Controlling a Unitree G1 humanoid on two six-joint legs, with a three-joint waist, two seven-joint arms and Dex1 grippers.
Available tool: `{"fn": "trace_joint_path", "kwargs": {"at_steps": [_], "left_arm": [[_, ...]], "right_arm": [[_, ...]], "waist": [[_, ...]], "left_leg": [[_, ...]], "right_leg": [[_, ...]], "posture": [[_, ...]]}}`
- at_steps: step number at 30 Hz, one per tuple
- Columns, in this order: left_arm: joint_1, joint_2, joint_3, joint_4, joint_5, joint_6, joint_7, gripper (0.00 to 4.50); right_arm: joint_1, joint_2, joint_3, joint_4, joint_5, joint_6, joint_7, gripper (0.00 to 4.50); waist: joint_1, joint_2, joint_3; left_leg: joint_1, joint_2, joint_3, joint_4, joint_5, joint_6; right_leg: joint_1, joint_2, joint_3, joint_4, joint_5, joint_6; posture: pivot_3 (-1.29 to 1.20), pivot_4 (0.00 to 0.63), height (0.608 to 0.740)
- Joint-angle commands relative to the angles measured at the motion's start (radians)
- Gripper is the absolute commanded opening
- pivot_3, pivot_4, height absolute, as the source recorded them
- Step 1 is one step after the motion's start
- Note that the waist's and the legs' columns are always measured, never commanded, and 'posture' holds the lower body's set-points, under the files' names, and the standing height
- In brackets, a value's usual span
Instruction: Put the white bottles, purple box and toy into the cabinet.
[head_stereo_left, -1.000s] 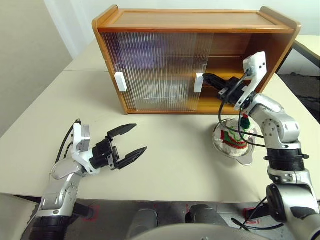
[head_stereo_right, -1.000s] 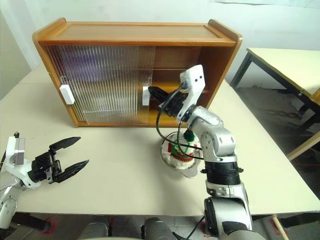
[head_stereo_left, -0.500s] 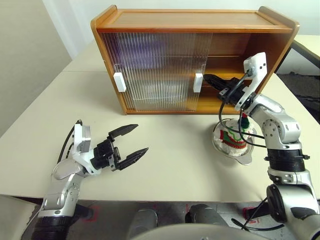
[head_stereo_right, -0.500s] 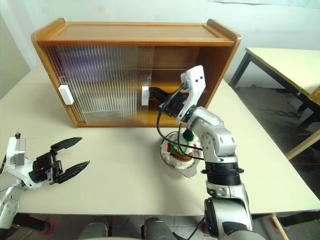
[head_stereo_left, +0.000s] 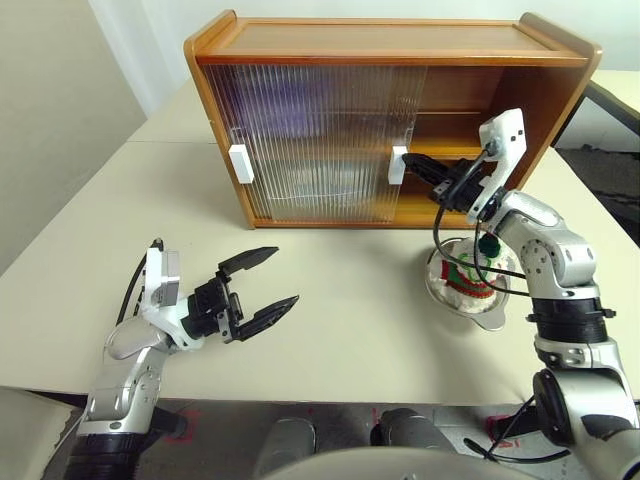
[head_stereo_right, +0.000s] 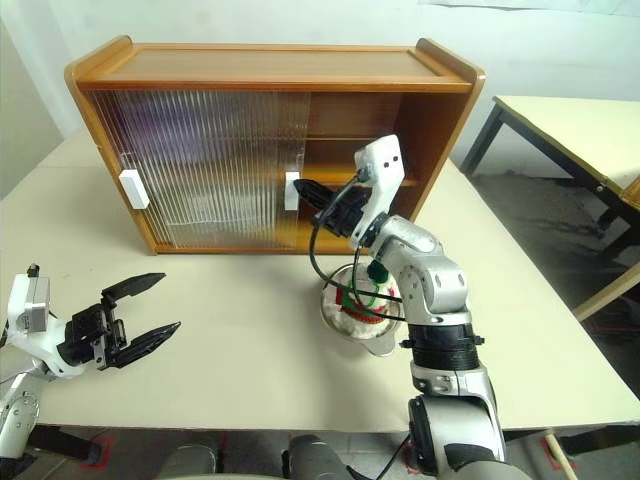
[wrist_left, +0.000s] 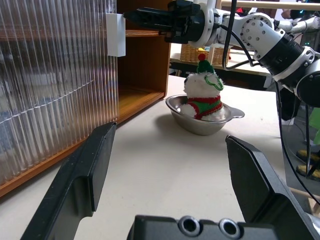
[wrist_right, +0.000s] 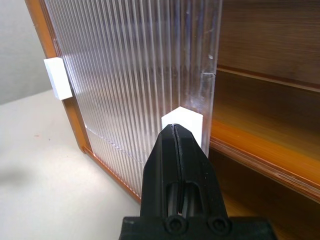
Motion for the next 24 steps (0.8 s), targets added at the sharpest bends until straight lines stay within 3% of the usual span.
{"fn": "trace_joint_path", "kwargs": {"at_steps": [1,24], "left_arm": [[0.007,0.002,-0.004,-0.008,-0.002,0.004,0.0,4.5],[0.031,0.002,-0.005,-0.024,-0.001,0.006,0.013,4.5]], "right_arm": [[0.008,-0.031,-0.025,0.036,-0.008,-0.011,0.01,0.03],[0.006,0.026,0.026,-0.001,0.012,0.011,0.041,0.03]], "waist": [[0.001,0.0,0.0],[0.002,0.0,0.0]], "left_leg": [[0.0,0.0,0.0,0.0,0.0,0.0],[0.0,0.001,0.0,0.0,0.0,0.0]], "right_leg": [[0.0,0.0,0.0,0.0,0.0,0.0],[0.0,0.002,0.0,0.0,0.0,0.0]], "posture": [[0.01,0.0,0.74],[0.02,0.0,0.74]]}}
